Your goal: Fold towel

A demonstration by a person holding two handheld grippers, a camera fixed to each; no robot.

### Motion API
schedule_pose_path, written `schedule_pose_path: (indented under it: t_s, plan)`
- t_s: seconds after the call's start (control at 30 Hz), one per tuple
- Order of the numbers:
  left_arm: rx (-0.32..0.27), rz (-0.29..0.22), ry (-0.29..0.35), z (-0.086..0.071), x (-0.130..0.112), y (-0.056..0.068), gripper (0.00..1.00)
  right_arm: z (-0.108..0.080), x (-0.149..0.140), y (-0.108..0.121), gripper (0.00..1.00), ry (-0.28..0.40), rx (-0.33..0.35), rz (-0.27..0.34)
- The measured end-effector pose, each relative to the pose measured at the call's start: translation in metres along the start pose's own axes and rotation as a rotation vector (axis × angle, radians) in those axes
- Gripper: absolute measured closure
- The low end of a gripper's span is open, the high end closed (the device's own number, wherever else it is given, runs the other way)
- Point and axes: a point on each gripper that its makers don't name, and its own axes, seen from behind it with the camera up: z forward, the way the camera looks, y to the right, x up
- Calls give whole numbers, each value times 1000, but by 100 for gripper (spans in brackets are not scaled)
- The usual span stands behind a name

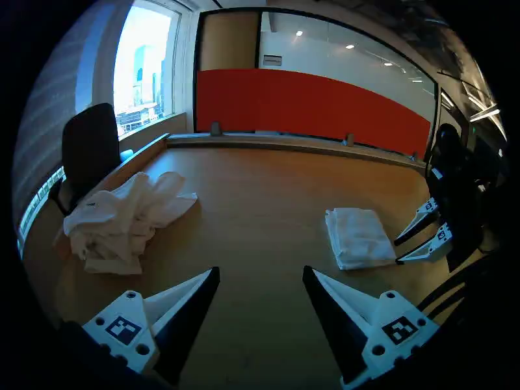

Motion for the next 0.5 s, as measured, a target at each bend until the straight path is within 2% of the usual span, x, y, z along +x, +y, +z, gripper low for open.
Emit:
schedule_pose_path:
  t_s: [0.43,0.5]
  plan:
    - [-12,-1,0,0,1,3,5,8,-13,1,34,-17,-15,41]
    - [-12,0,0,0,1,3,5,10,-14,2,37,-20,-18,51]
